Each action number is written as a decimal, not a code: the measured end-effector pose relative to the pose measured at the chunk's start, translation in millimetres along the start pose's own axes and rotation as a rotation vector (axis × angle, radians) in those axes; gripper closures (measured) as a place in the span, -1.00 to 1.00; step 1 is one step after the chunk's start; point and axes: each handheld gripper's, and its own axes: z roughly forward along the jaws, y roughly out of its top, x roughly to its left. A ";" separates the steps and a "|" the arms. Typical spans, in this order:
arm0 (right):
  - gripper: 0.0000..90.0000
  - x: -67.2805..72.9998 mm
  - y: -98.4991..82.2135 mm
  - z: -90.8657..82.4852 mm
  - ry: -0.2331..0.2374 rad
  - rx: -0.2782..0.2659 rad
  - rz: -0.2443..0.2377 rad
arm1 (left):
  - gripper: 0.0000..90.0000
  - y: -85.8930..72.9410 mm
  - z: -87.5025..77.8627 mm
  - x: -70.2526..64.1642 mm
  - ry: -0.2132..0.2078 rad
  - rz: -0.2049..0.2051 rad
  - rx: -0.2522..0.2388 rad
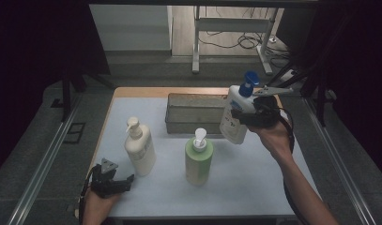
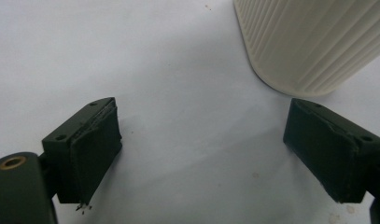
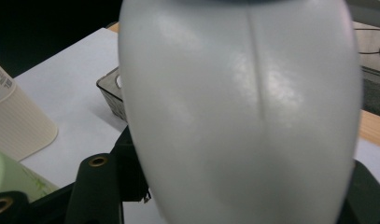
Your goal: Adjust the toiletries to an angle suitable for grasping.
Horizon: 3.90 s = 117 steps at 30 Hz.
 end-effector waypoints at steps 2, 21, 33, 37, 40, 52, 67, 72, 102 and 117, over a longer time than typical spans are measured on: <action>-0.11 0.7 1.3 0.7 0.003 0.003 0.000 | -0.76 0.0 0.0 0.0 0.000 0.000 0.000; -0.11 19.2 30.0 34.2 0.013 -0.004 -0.011 | -0.76 -0.1 0.1 0.0 0.000 0.000 -0.002; -0.11 25.9 41.7 57.2 0.003 0.001 -0.008 | -0.76 -0.1 0.2 0.0 0.000 0.000 -0.002; -0.11 26.6 46.8 63.6 0.001 -0.001 -0.004 | -0.76 -0.1 0.1 0.0 0.000 0.000 -0.001; -0.11 26.9 50.5 68.0 -0.003 -0.003 -0.007 | -0.76 0.0 0.1 0.0 0.000 0.000 -0.001; -0.10 29.4 62.7 87.1 -0.016 -0.013 -0.007 | -0.76 -0.1 0.1 0.1 0.000 0.000 -0.001; -0.10 32.7 75.5 114.1 -0.046 -0.013 -0.012 | -0.76 -0.1 0.1 0.0 0.000 -0.001 -0.002; -0.10 31.9 74.1 125.2 -0.044 -0.011 -0.012 | -0.76 -0.1 0.1 0.1 -0.001 -0.001 -0.001; -0.10 42.9 35.9 157.0 -0.007 0.065 -0.015 | -0.76 -0.1 0.0 0.2 -0.001 0.001 0.000; -0.11 43.7 31.2 163.8 -0.012 0.078 -0.024 | -0.76 -0.1 -0.1 0.2 -0.001 0.002 0.000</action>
